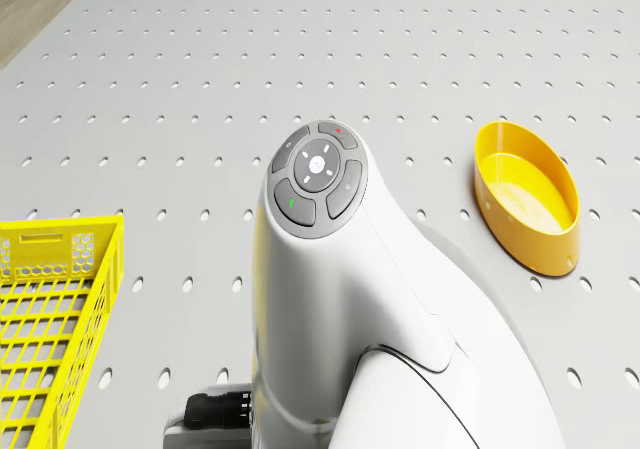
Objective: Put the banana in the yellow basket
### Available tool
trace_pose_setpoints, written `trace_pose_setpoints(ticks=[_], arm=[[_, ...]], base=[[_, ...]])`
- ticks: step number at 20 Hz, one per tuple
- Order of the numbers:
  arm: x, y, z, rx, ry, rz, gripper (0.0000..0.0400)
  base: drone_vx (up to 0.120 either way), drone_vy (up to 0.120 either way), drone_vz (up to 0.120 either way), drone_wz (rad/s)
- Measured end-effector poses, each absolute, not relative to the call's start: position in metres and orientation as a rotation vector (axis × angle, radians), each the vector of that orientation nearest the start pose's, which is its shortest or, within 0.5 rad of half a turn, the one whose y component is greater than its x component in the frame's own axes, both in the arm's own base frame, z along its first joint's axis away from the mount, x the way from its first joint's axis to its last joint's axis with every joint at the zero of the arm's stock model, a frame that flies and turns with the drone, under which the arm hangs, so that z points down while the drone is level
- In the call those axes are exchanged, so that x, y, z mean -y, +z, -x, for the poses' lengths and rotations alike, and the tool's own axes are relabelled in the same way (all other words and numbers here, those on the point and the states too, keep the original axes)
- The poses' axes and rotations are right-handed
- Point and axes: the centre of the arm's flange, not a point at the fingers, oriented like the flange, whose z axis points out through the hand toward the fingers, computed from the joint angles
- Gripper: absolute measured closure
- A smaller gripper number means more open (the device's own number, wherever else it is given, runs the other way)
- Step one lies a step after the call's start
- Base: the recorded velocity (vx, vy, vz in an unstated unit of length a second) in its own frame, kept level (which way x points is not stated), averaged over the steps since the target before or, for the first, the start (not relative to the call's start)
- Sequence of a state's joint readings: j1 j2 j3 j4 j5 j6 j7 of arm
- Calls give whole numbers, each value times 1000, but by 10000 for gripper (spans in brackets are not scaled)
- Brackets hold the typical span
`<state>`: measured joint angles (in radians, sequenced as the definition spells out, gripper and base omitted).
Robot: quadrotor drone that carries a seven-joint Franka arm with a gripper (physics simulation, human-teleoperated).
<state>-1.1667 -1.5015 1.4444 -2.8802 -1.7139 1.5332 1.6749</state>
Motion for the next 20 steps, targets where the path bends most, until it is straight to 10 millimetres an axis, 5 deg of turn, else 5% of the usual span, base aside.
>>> trace_pose_setpoints(ticks=[13, 20], arm=[[0, 471, -307, -2, 768, 4, 208], [0, 471, -307, -2, 768, 4, 208]], base=[[117, 120, 0, 0], [57, 120, 0, 0]])
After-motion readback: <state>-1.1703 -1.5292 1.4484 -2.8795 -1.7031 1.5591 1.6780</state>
